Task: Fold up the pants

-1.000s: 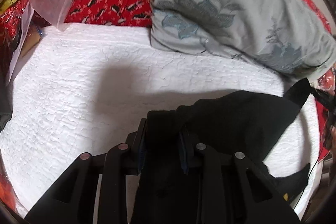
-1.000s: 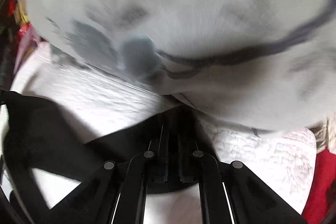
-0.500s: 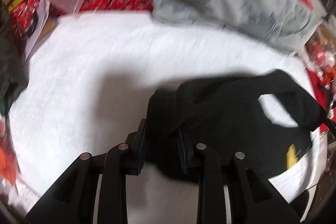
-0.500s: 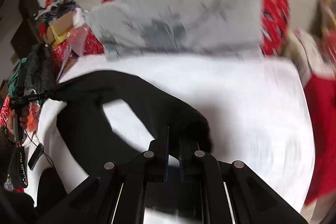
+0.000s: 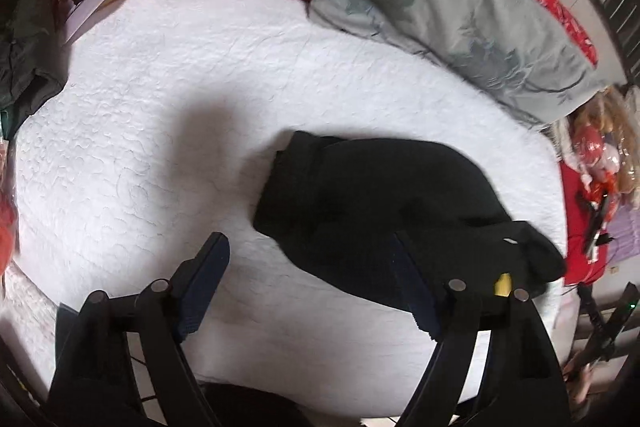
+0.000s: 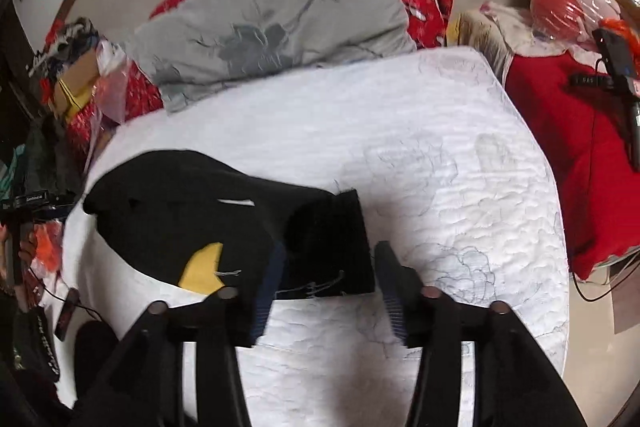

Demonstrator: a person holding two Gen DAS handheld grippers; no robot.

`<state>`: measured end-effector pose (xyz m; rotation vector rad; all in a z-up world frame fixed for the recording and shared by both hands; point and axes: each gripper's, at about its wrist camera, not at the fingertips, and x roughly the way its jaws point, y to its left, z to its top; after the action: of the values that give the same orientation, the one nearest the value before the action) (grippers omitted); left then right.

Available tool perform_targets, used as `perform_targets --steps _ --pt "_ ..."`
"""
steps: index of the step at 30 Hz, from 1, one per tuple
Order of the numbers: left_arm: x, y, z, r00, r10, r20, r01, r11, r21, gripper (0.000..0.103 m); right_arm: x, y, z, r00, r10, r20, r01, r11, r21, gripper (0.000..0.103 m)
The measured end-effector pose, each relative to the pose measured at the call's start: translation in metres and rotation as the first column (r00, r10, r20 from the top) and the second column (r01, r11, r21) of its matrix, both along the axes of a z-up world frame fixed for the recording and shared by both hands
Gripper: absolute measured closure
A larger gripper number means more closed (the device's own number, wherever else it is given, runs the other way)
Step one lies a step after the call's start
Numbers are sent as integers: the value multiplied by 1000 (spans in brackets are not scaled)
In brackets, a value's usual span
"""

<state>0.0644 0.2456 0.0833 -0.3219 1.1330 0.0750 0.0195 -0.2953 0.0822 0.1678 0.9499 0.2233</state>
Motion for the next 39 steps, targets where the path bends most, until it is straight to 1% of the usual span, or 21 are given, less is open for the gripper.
perform_targets --steps 2,3,7,10,12,15,17,18,19,21,25,27,29,30,32,33,35,36,37,38,39 --pt "2 -8 9 1000 12 22 -12 1000 27 21 1 4 9 1000 -12 6 12 1000 23 48" --pt "2 -10 12 999 12 30 -13 999 34 21 2 4 12 1000 -21 4 20 999 44 44" --pt "13 -12 8 1000 8 12 -8 999 51 21 11 1 15 997 -74 -10 74 986 147 33" --pt "16 0 1 999 43 30 -44 999 14 21 21 -5 4 988 -138 -73 151 962 226 31" --pt "16 9 -3 998 59 35 -58 998 -16 21 28 -9 -9 975 -157 -155 202 919 338 29" --pt "18 14 -7 998 61 7 -61 998 -14 21 34 -6 -24 962 -148 -230 238 868 436 29" --pt "19 11 -13 998 60 -25 -62 997 -54 21 38 0 -31 956 -133 -262 252 831 496 28" --pt "18 9 -17 997 62 -38 -65 995 -71 21 40 2 -35 951 -131 -280 265 811 521 25" --pt "17 6 -22 997 63 -52 -67 994 -89 21 44 6 -40 942 -131 -308 289 783 550 21" --pt "19 -1 -34 995 68 -75 -77 990 -115 21 51 12 -52 923 -141 -358 343 726 596 20" --pt "30 -4 -52 989 113 -97 -127 981 -148 21 65 17 -70 882 -195 -430 449 624 639 20" --pt "39 -4 -63 983 138 -119 -157 972 -173 21 74 23 -79 857 -229 -462 501 582 641 20" --pt "47 -4 -70 979 157 -131 -178 969 -171 21 80 26 -87 839 -252 -482 533 555 639 20" --pt "54 -6 -76 975 168 -143 -190 969 -159 21 83 28 -90 832 -261 -489 545 544 638 20" --pt "64 -7 -82 972 175 -155 -195 972 -129 22 88 32 -100 805 -293 -515 586 529 614 21" --pt "69 -8 -85 972 179 -155 -197 974 -115 24 89 33 -103 800 -302 -519 594 526 609 24" --pt "77 -6 -88 971 175 -164 -193 976 -102 63 92 35 -107 803 -309 -510 589 540 601 41" --pt "83 -5 -91 968 173 -182 -195 974 -113 71 96 36 -107 813 -305 -495 574 564 594 59" --pt "86 -2 -91 964 182 -194 -211 968 -139 90 98 36 -107 822 -301 -483 558 591 582 80" --pt "88 1 -87 962 189 -199 -224 960 -170 98 102 36 -104 830 -300 -471 545 617 568 89" --pt "88 4 -80 962 195 -192 -232 952 -198 98 108 35 -98 840 -298 -454 529 638 560 95"
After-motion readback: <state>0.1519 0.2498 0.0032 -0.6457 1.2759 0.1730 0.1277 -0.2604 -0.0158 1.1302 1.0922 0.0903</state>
